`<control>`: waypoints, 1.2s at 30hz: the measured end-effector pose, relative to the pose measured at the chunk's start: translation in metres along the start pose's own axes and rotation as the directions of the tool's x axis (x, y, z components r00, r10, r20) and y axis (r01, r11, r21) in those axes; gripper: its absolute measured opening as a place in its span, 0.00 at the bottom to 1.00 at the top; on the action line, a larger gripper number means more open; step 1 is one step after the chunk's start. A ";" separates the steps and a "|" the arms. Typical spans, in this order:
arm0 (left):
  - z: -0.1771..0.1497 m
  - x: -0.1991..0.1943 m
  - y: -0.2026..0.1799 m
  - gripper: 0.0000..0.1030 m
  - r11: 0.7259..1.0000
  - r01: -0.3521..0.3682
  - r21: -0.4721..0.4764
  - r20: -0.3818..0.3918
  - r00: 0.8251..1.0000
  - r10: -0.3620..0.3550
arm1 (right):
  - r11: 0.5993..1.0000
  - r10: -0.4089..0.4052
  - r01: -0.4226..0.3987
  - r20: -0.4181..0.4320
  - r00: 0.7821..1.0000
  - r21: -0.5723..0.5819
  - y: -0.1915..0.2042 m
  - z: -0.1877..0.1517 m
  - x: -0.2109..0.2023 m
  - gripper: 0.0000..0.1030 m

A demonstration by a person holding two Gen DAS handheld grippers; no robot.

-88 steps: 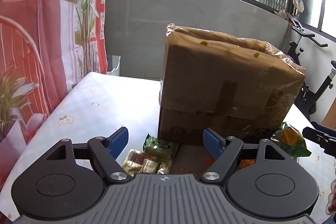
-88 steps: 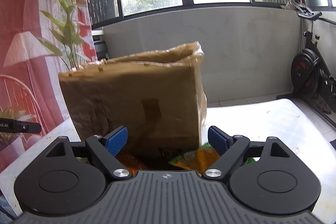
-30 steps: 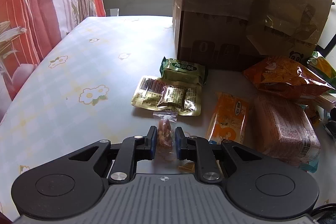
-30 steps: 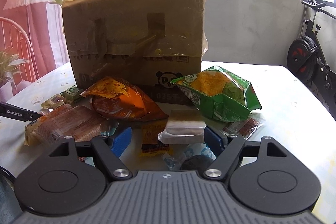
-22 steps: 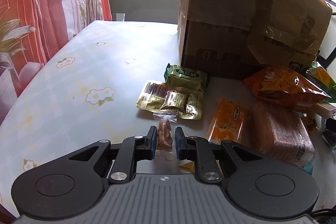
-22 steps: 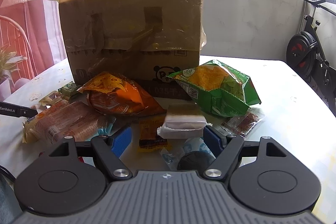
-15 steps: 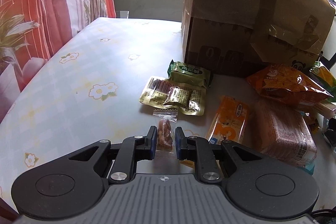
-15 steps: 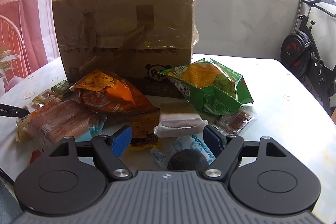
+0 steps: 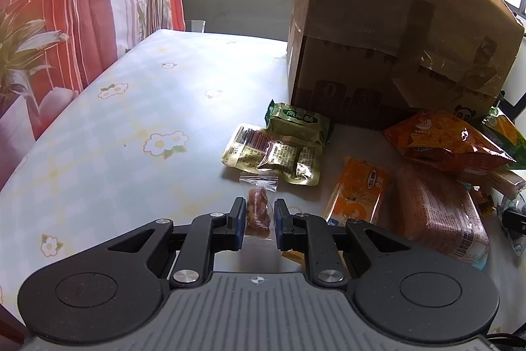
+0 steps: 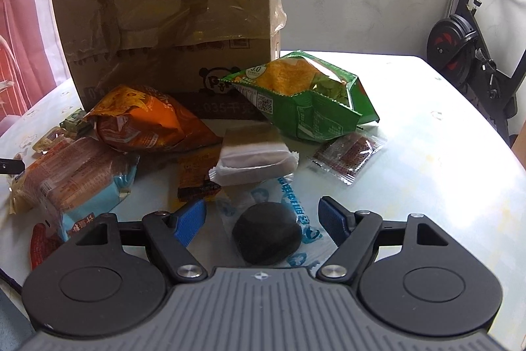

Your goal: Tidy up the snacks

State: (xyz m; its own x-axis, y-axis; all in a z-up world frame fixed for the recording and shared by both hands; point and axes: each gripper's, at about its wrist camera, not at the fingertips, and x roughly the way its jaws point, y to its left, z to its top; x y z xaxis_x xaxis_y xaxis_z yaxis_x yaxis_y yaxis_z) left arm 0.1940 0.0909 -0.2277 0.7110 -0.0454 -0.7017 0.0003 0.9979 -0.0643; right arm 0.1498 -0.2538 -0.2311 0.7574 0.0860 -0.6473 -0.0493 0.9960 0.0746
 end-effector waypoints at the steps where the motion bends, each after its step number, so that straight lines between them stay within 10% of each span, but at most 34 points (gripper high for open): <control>1: 0.000 0.000 0.000 0.19 1.000 0.001 0.000 0.000 1.000 -0.001 | 1.000 0.008 -0.008 -0.011 1.000 -0.003 0.001 -0.001 0.000 0.75; 18: -0.003 0.000 0.001 0.19 1.000 0.003 0.005 -0.001 1.000 -0.003 | 0.999 -0.022 0.023 -0.023 0.999 0.043 -0.005 -0.002 0.006 0.62; 36: -0.004 -0.016 -0.005 0.19 1.000 0.025 0.010 0.023 0.999 -0.025 | 0.986 0.135 -0.140 -0.061 0.989 -0.090 0.029 -0.002 -0.005 0.48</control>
